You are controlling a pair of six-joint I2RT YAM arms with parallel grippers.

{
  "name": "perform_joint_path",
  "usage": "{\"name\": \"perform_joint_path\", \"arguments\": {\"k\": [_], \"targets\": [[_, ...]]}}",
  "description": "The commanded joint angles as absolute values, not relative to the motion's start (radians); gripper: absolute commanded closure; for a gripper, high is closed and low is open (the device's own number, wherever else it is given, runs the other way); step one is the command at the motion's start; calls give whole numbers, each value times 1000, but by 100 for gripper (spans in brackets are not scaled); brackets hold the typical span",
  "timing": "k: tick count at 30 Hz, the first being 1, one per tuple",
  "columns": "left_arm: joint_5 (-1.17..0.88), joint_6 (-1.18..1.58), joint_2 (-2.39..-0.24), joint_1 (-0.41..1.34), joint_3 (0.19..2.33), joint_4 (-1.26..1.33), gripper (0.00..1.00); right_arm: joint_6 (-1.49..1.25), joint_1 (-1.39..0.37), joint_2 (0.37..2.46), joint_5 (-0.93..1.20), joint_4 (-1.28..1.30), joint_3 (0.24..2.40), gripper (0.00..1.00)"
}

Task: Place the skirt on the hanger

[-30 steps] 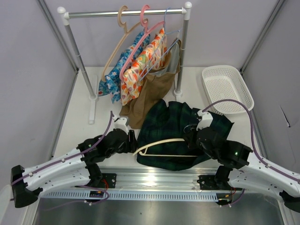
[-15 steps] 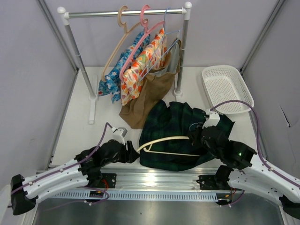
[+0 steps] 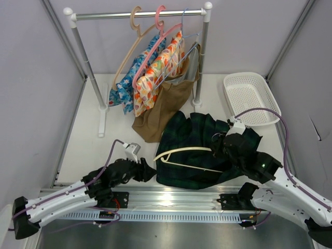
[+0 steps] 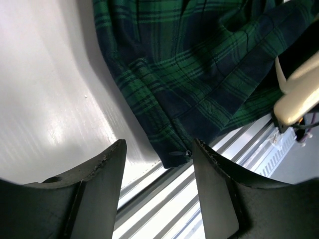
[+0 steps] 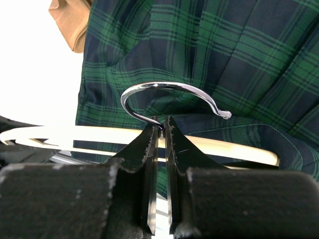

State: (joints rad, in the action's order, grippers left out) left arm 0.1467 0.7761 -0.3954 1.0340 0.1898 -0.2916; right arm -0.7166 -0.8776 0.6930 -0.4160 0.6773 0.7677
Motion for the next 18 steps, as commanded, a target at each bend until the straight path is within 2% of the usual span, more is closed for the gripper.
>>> {"name": "perform_joint_path", "arguments": {"k": [1, 18], "targets": [[184, 696, -411, 1071, 193, -224, 40, -756, -851, 724, -393, 686, 825, 100], [457, 606, -660, 1359, 288, -150, 38, -741, -779, 793, -305, 670, 865, 100]]}}
